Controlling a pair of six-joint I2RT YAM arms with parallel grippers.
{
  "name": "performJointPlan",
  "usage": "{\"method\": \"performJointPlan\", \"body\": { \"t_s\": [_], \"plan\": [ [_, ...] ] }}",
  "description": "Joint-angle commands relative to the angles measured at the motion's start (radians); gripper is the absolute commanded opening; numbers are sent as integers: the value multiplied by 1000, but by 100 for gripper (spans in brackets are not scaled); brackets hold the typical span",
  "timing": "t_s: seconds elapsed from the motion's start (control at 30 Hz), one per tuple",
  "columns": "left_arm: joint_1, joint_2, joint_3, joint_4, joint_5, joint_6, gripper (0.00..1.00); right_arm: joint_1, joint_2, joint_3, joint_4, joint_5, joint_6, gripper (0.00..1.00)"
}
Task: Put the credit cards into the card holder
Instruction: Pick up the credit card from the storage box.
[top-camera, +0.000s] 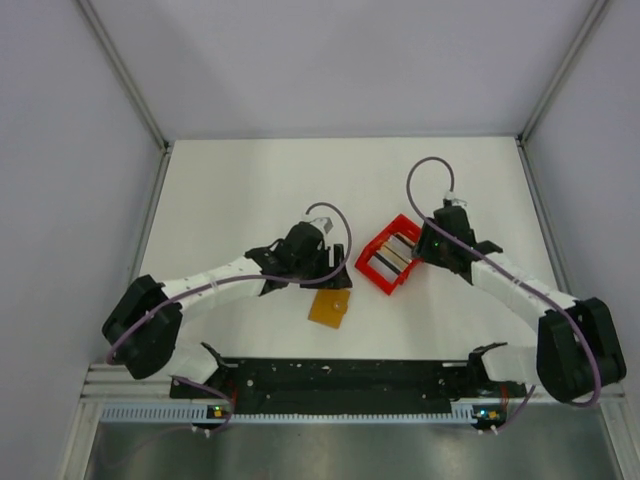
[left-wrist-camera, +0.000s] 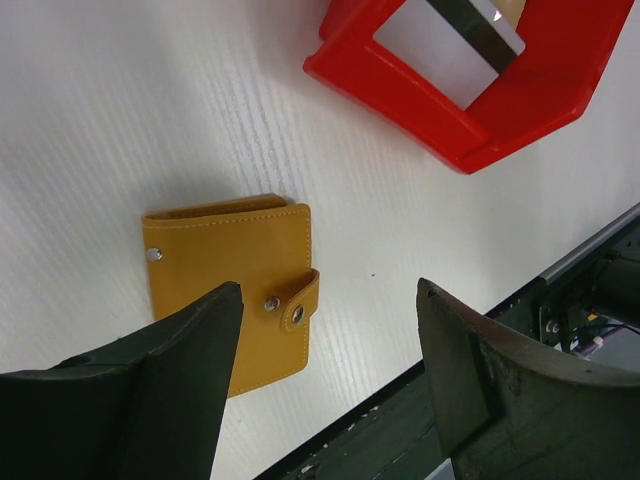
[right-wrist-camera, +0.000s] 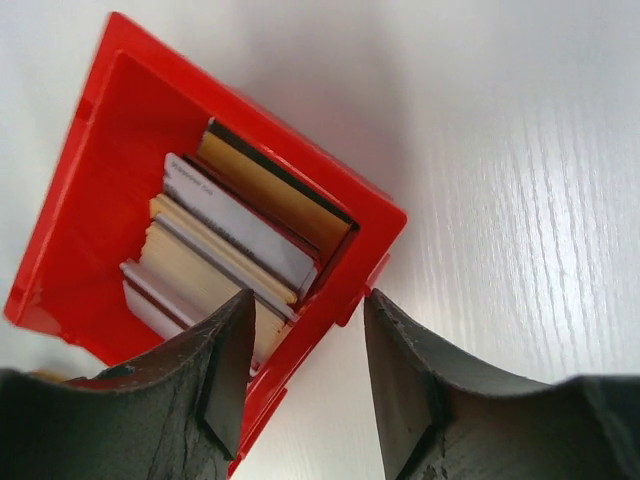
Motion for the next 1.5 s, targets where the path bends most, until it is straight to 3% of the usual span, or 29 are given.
{"method": "performJointPlan", "body": {
  "t_s": [0.0, 0.1, 0.2, 0.33, 0.43, 0.57, 0.87, 1.3, 1.37, 1.47],
  "plan": [
    [-1, 42, 71, 83, 53, 13, 75, -10, -179, -9, -13, -32, -4, 49],
    [-1, 83, 121, 92, 79, 22, 75, -10, -281, 13, -28, -66, -102, 55],
    [-3, 129, 158, 107, 101, 4, 74, -11, -282, 93, -67, -161, -228, 57],
    [-6, 178, 165, 153, 128, -42, 73, -10, -113, 240, -163, -385, -351, 57],
    [-7, 210, 151, 193, 145, -84, 72, -10, 22, 302, -202, -467, -389, 51],
    [-18, 255, 148, 256, 164, -125, 69, -11, 146, 366, -229, -427, -425, 51],
    [-24, 336, 160, 292, 162, -166, 62, -11, 260, 411, -246, -284, -503, 50],
    [-24, 411, 200, 338, 176, -170, 57, -19, 402, 435, -248, -341, -503, 50],
    [-26, 421, 210, 342, 177, -171, 54, -21, 406, 432, -252, -367, -501, 44],
    [-26, 435, 224, 350, 182, -167, 51, -21, 389, 422, -251, -414, -500, 44]
  ]
}}
